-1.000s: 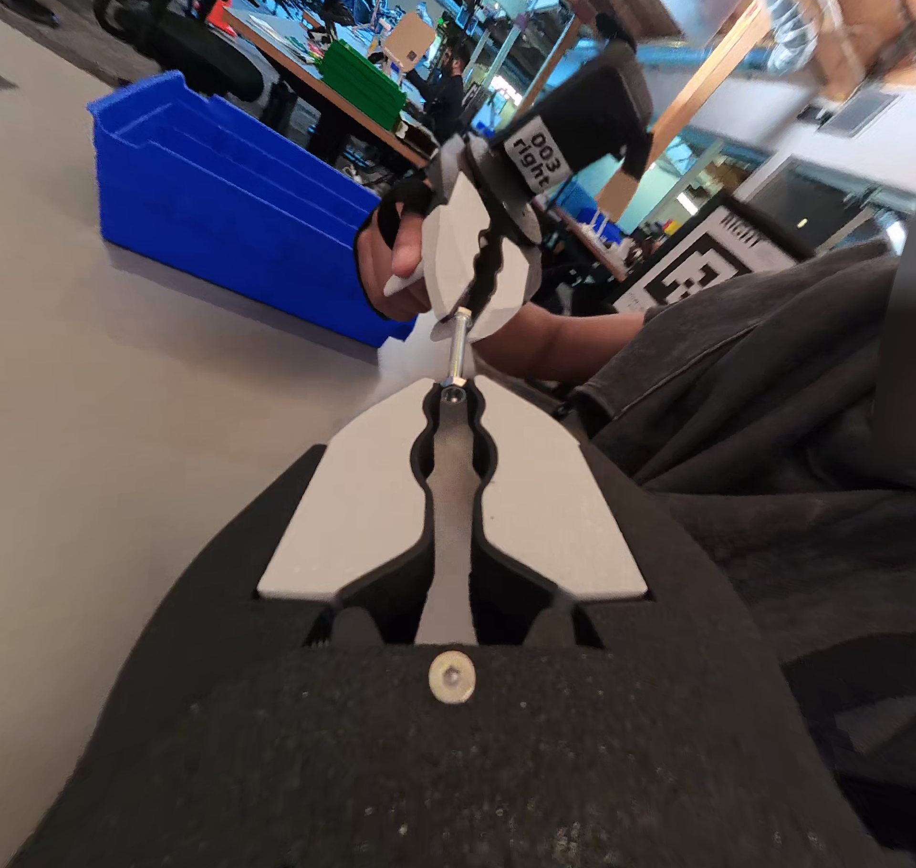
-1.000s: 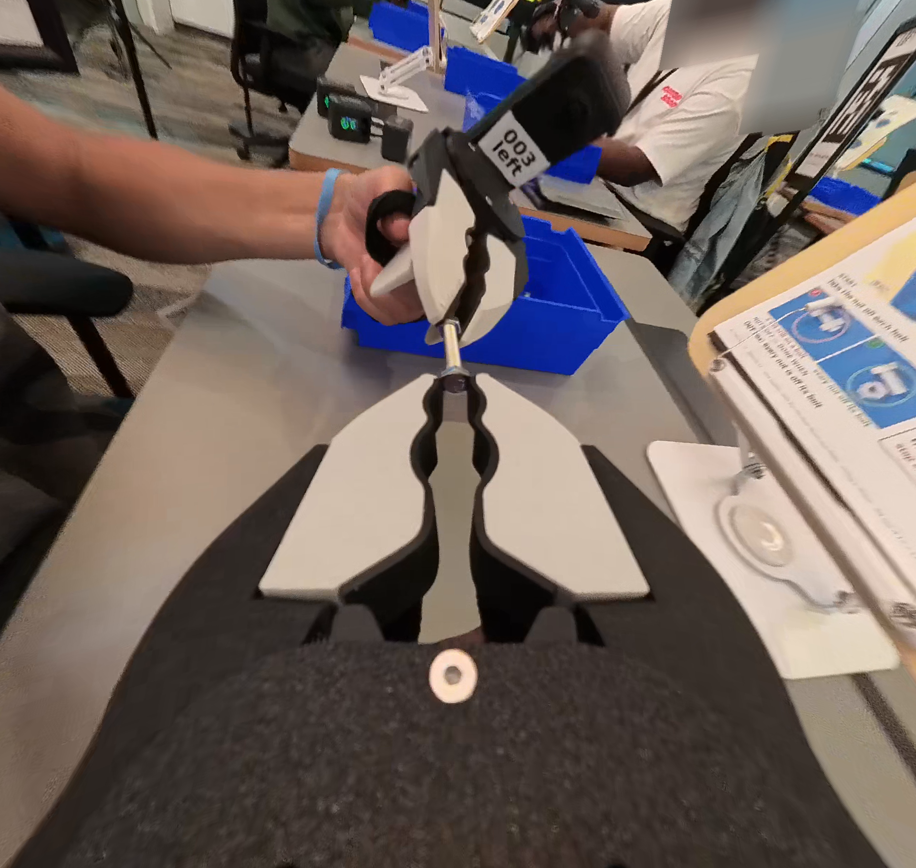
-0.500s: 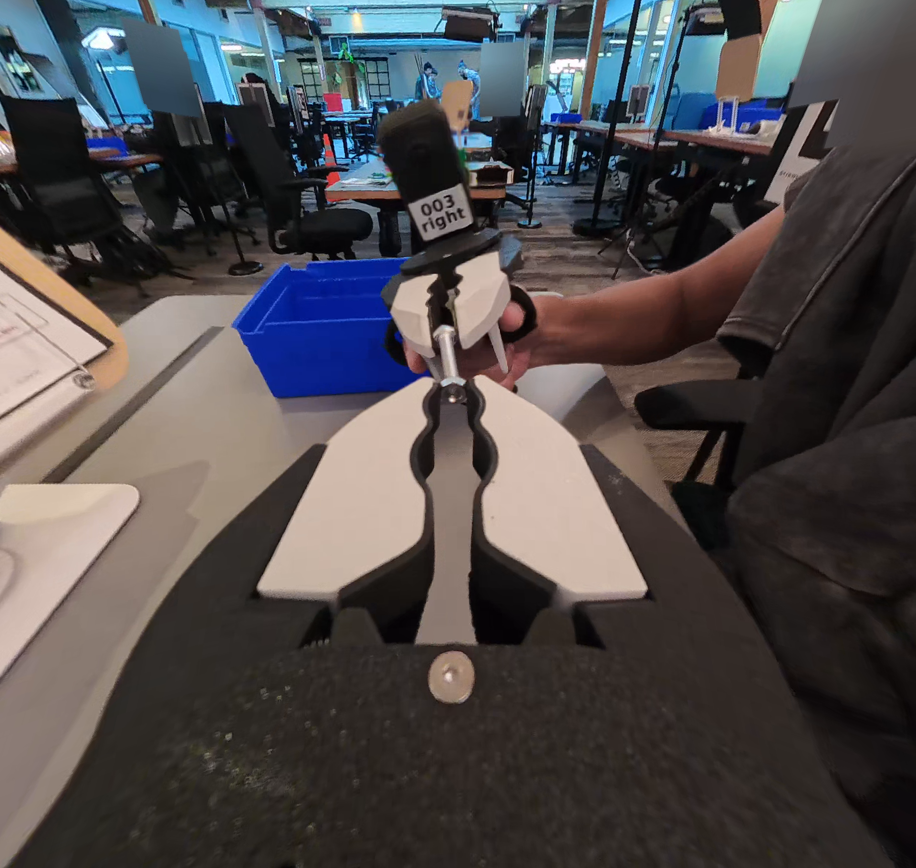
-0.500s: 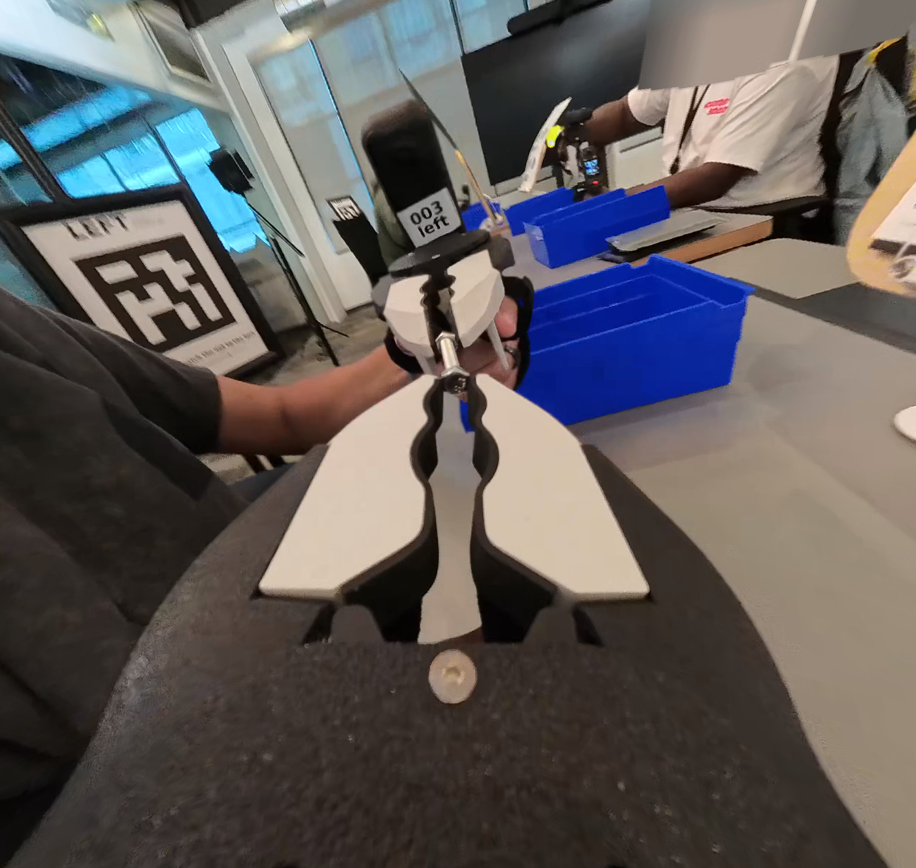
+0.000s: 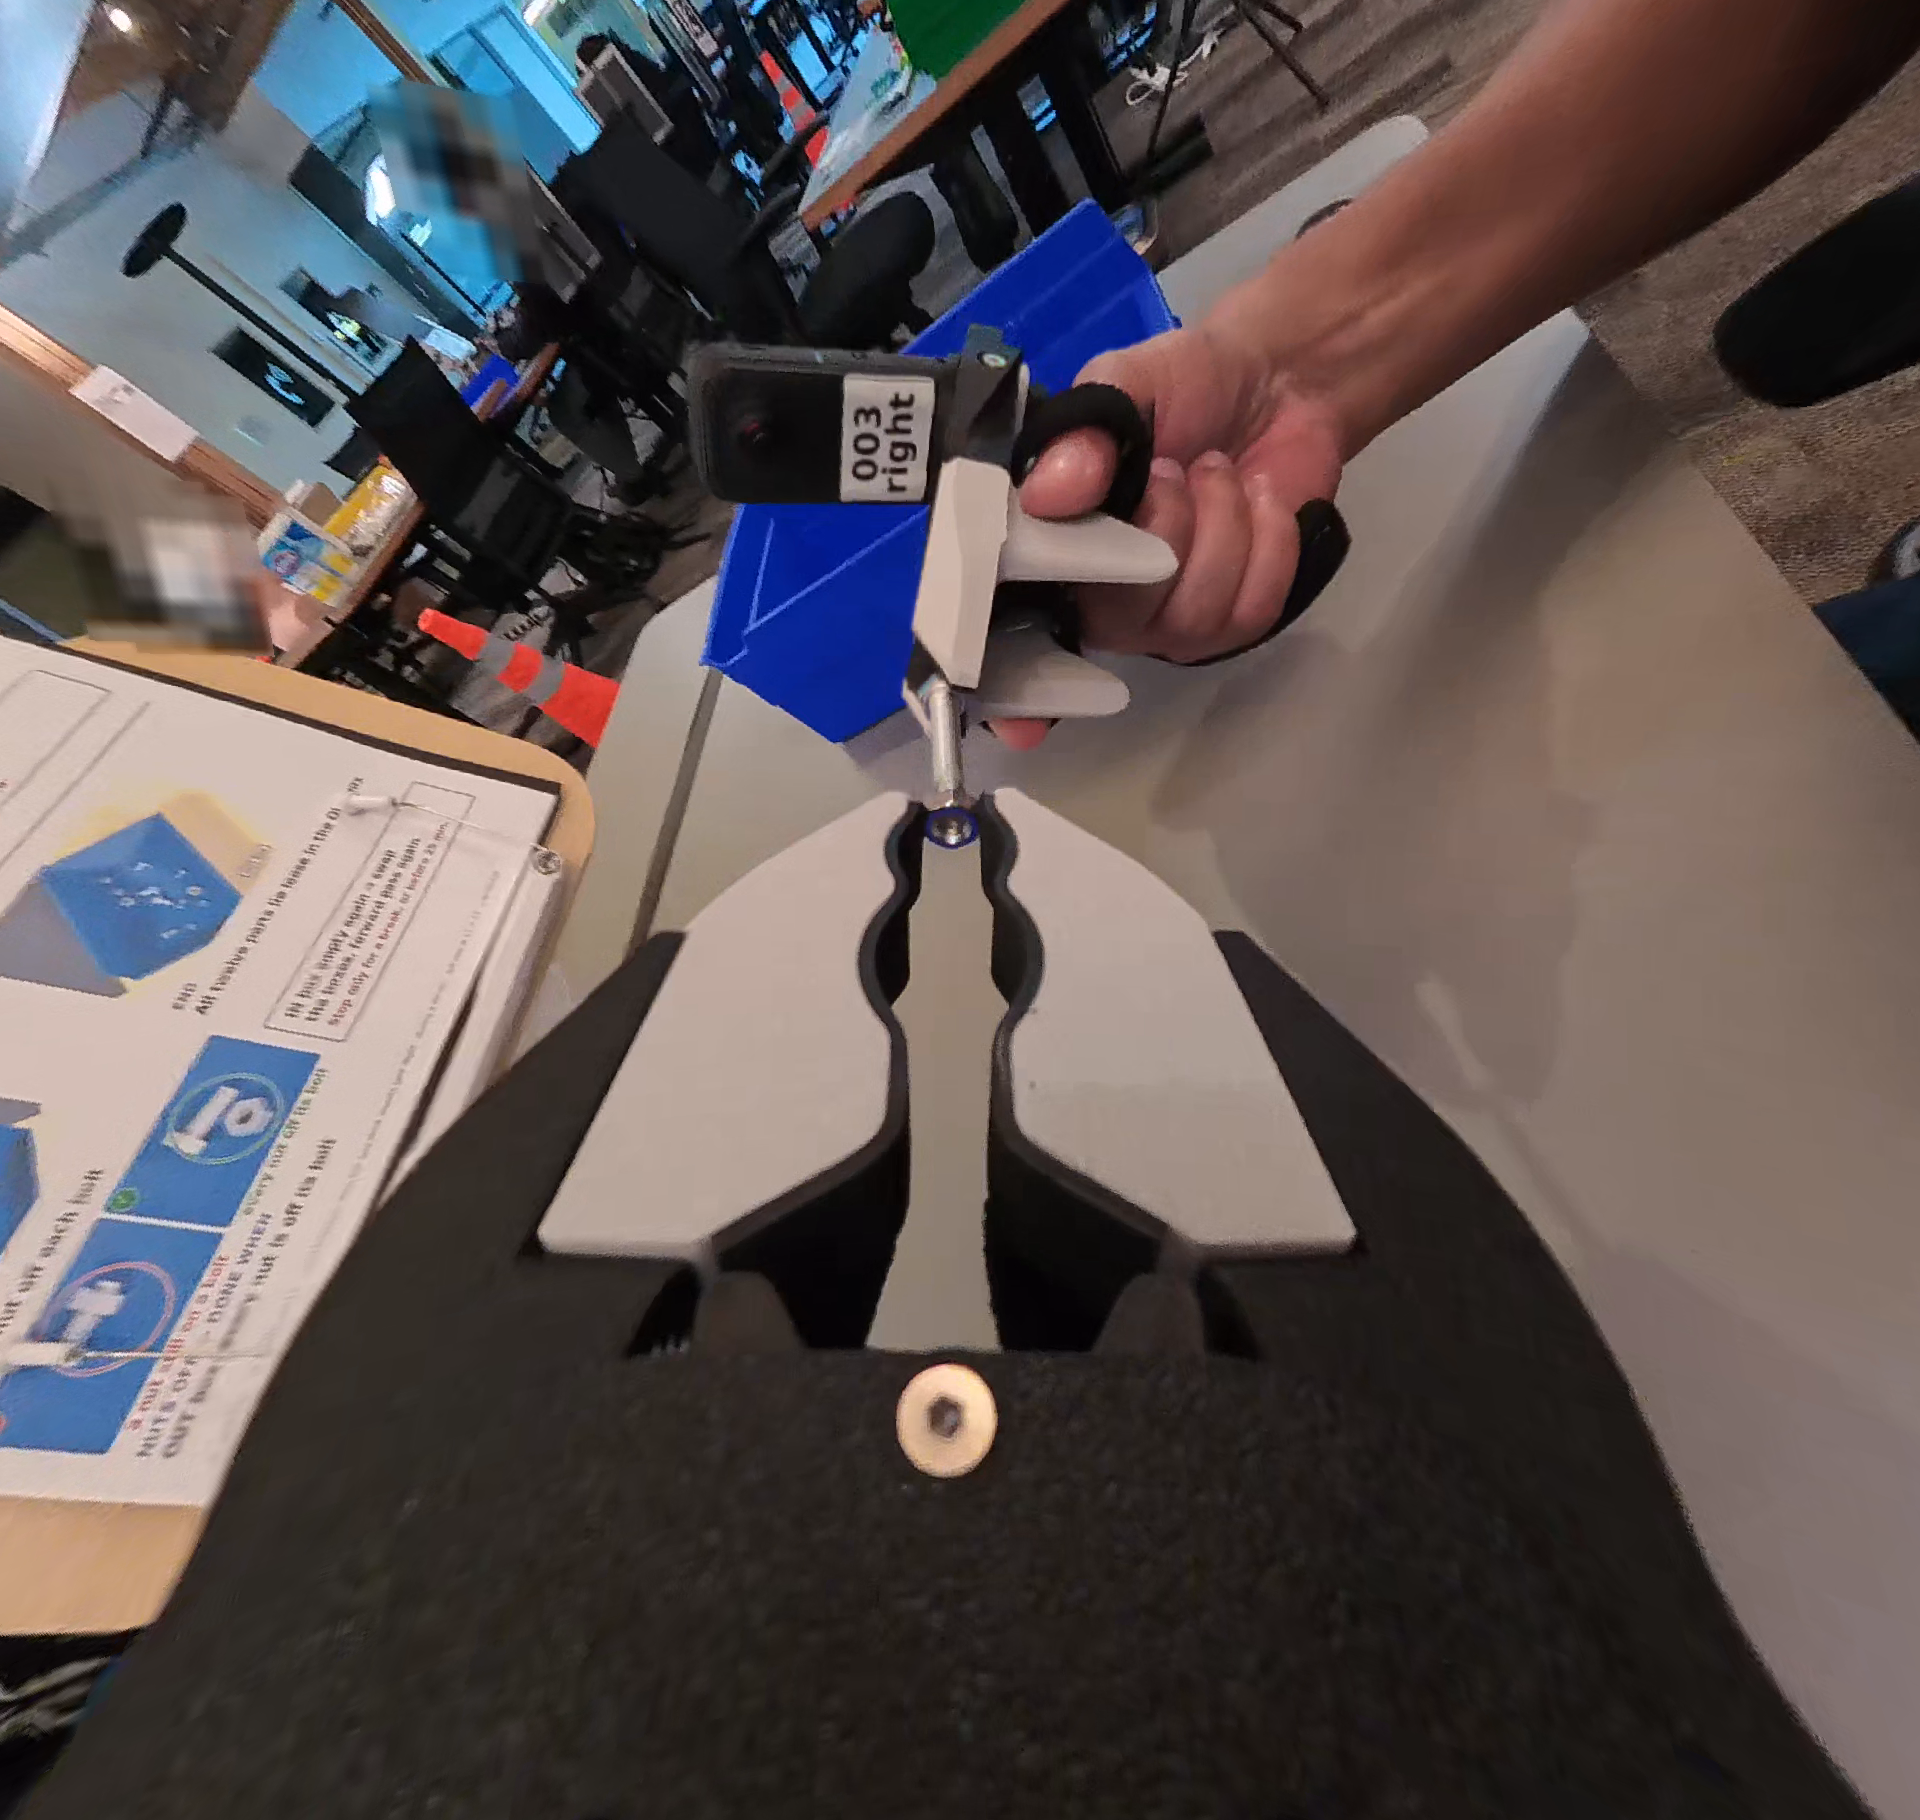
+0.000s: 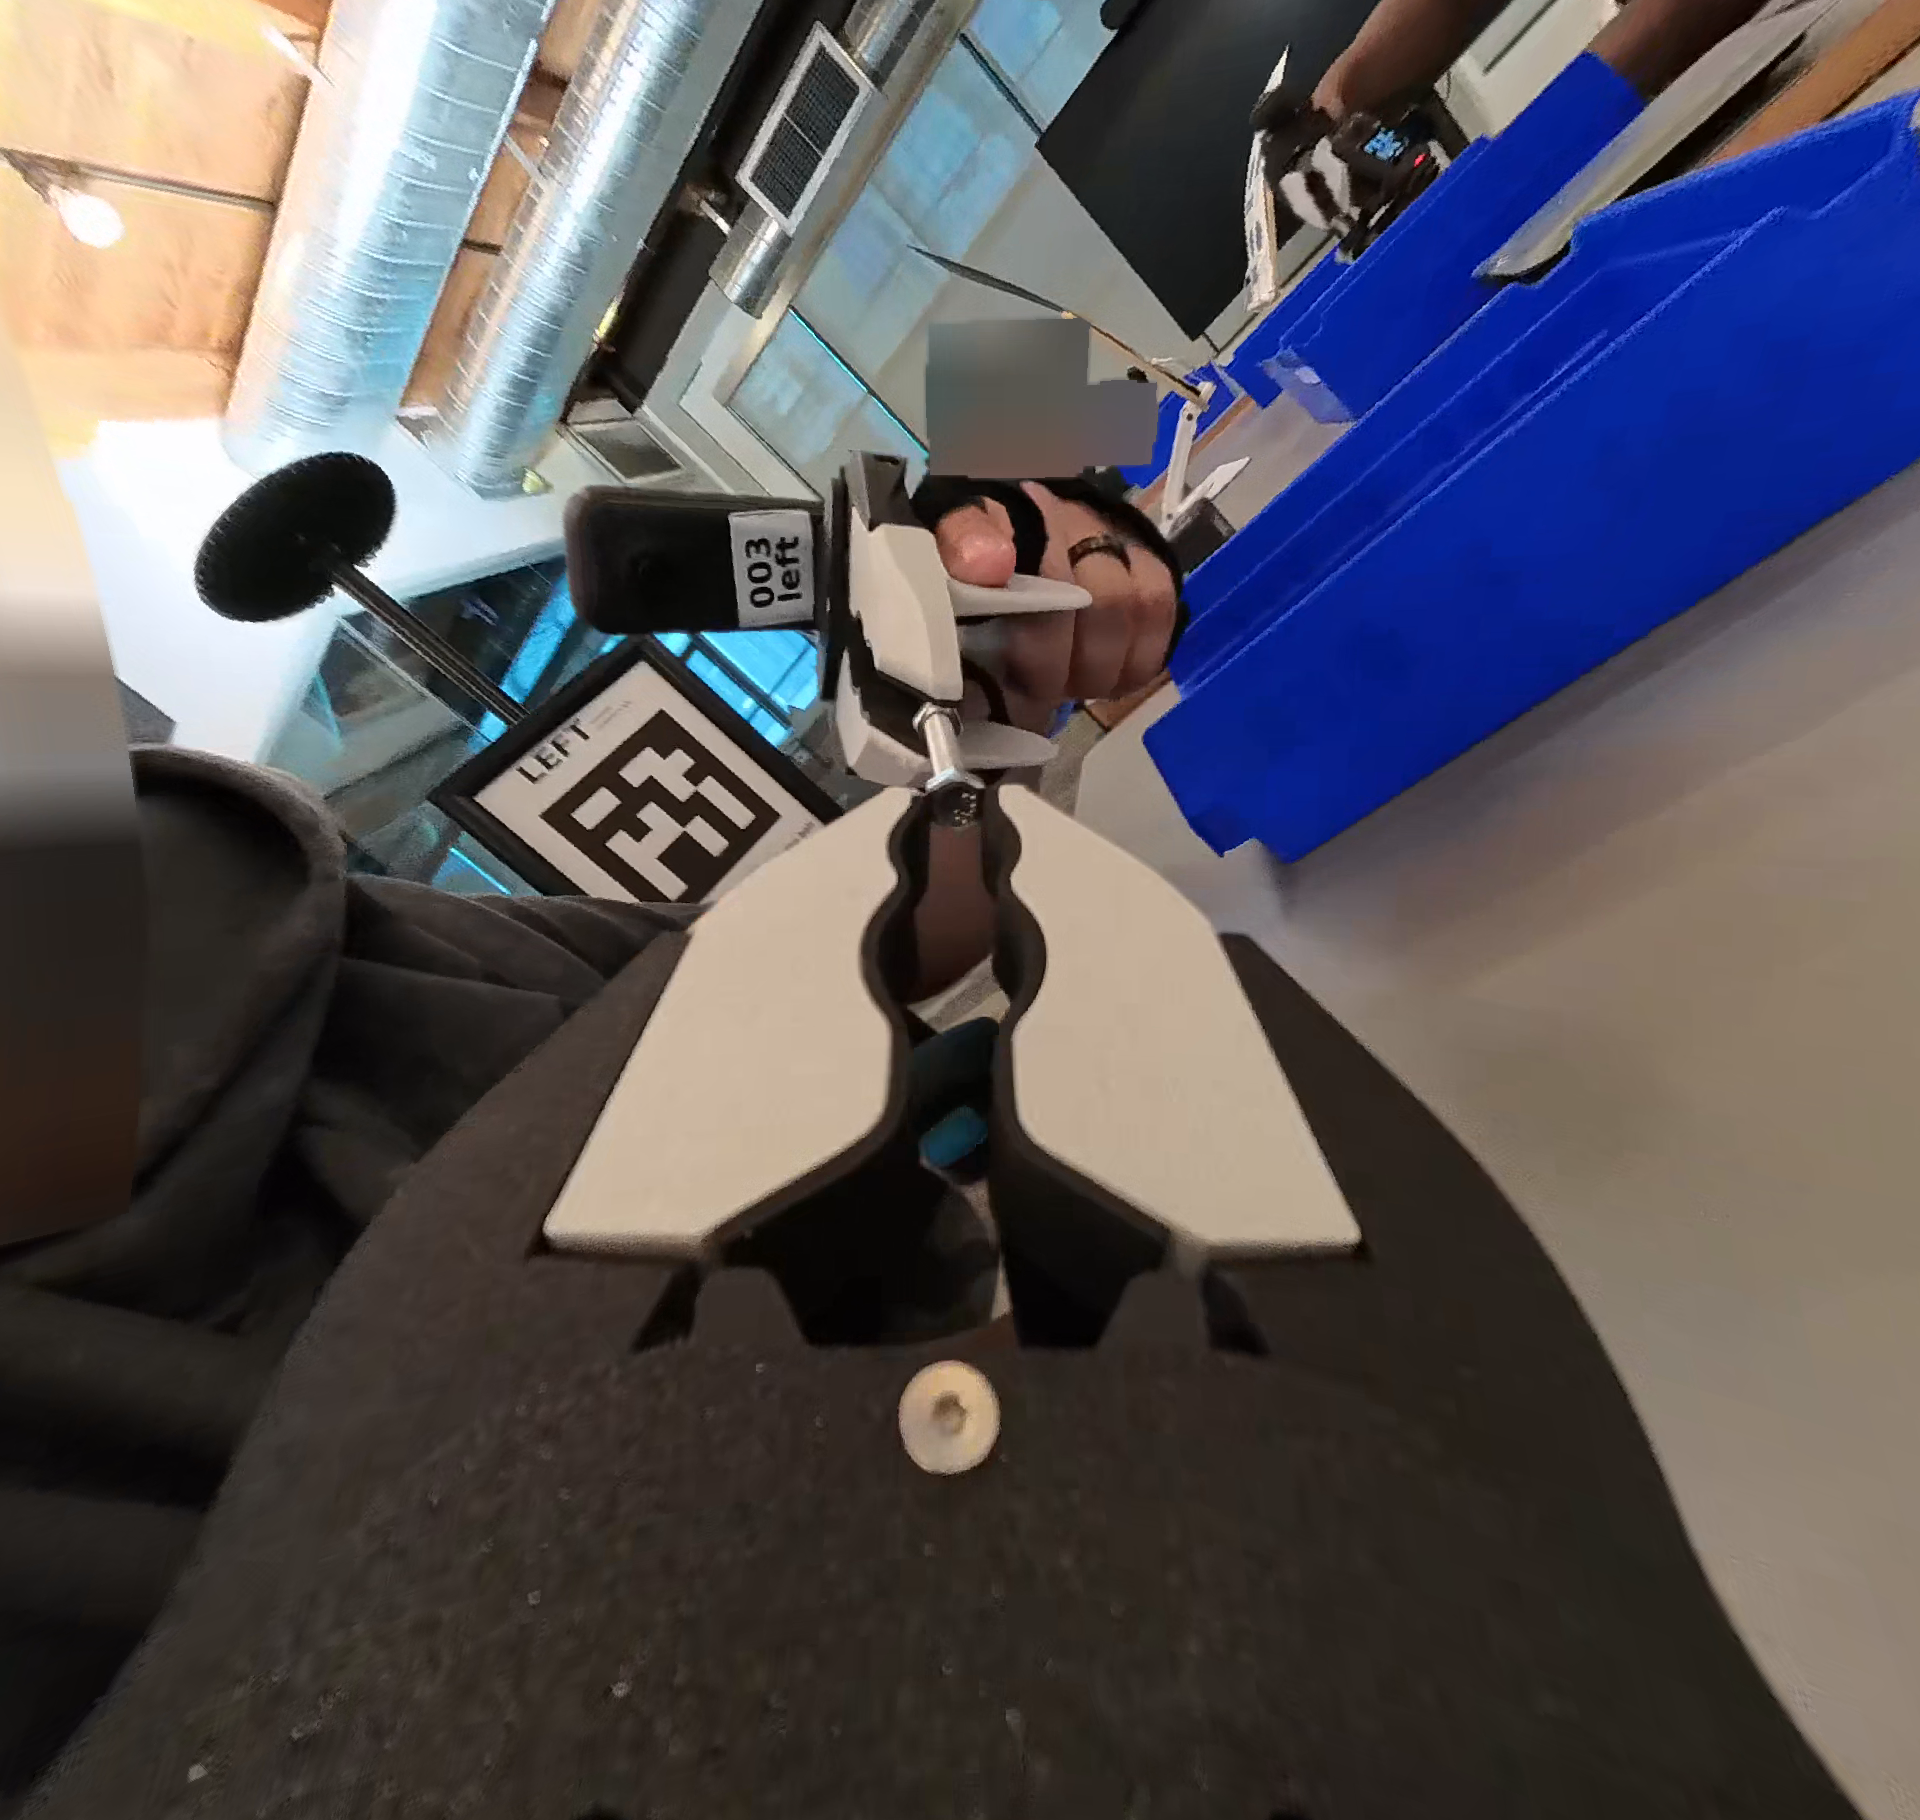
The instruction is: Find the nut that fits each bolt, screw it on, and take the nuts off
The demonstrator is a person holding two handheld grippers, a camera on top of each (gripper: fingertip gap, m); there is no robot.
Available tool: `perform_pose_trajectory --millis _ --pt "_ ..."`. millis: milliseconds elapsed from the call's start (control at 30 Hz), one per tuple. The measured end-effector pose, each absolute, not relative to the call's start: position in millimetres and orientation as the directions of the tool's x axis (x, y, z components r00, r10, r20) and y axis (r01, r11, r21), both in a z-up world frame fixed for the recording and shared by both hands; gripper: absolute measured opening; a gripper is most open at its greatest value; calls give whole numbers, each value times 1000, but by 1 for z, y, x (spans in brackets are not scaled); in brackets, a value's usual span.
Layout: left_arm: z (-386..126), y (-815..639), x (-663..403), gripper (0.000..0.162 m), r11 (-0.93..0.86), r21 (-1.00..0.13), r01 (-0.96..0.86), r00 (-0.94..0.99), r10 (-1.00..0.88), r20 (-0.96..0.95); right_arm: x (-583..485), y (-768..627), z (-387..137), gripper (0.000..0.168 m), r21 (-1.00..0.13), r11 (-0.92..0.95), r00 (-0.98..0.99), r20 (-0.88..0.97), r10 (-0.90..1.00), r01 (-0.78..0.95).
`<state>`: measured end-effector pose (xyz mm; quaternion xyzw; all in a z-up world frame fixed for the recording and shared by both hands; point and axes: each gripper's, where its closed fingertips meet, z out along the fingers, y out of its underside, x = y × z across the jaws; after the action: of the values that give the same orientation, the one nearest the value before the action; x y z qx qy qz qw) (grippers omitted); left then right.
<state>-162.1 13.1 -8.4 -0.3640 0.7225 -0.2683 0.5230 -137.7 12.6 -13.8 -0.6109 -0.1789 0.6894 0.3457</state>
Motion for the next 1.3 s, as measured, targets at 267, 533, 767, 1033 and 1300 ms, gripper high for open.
perform_pose_trajectory --millis 267,533,767,1033,1300 --pt "-11 10 -160 9 610 -747 -264 -201 -792 -576 -140 9 -10 10 -594 -748 -129 -751 648 -297" --pt "-10 32 -169 6 463 -819 -339 -85 -882 -464 -113 29 -20 10 -720 -598 115 -667 736 -352" --pt "-52 36 -179 31 -92 -935 -342 204 -979 22 -111 28 -52 10 -827 -447 362 -554 750 -342" --pt "-72 18 -184 31 -244 -957 -156 287 -938 192 -130 25 -71 10 -882 -395 407 -470 783 -258" --pt "-87 24 -185 29 -286 -943 -173 295 -928 227 -139 17 -78 10 -883 -425 358 -470 807 -201"
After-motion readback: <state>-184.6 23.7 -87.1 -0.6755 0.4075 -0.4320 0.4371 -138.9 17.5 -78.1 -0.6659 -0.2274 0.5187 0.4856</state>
